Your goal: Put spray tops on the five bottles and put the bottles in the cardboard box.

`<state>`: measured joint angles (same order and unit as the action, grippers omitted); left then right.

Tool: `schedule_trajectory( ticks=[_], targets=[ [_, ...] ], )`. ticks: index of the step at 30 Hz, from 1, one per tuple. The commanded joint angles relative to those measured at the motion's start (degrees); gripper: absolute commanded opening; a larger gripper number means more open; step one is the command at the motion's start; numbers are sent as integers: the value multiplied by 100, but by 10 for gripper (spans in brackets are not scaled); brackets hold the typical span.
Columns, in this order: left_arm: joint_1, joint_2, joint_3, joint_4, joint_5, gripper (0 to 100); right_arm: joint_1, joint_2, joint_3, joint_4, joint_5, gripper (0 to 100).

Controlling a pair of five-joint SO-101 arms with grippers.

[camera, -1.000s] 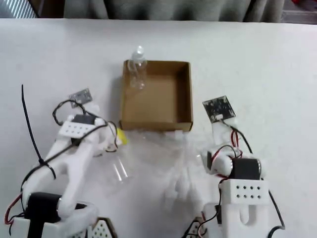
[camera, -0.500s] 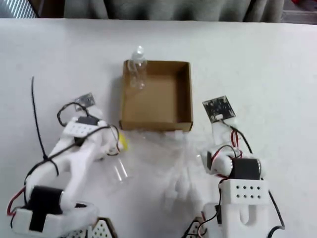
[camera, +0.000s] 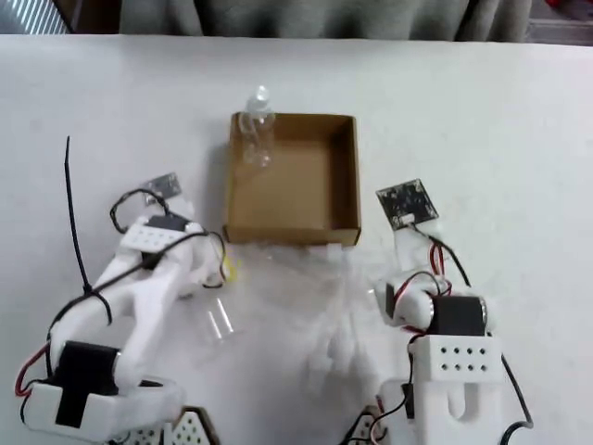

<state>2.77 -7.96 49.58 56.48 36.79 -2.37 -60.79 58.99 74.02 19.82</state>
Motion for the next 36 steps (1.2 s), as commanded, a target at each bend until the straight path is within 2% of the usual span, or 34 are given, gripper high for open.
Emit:
schedule_trajectory(
  ticks=[1,4,6,10,15,19,22,27,30,36],
  targets=[
    [4,-356,-185,-88,-202,68,-57,-66,-62,-92,35,17],
    [4,-549,-167,26,-334,17,-31,-119,-114,-101,62,17],
    [-4,-796,-141,167,-747,24,-13,-57,-273,-171,44,17],
    [-541,-1560,-123,501,-1565,20,22,-57,-659,-127,97,17],
    [-1051,-2097,123,457,-2593,20,40,66,-1319,163,88,17],
    [-1147,-2105,167,440,-2567,20,-374,989,-1881,646,-18,17],
    [-1147,-2105,229,299,-2558,20,-804,1982,-1925,716,-396,17],
    [-1156,-2105,334,105,-2567,20,-1191,2782,-1749,752,149,17],
    [-1156,-2105,334,105,-2576,20,-1455,2668,-1477,743,501,17],
    [-1218,-2105,325,70,-2585,20,-1851,2062,-879,752,1802,21]
  ],
)
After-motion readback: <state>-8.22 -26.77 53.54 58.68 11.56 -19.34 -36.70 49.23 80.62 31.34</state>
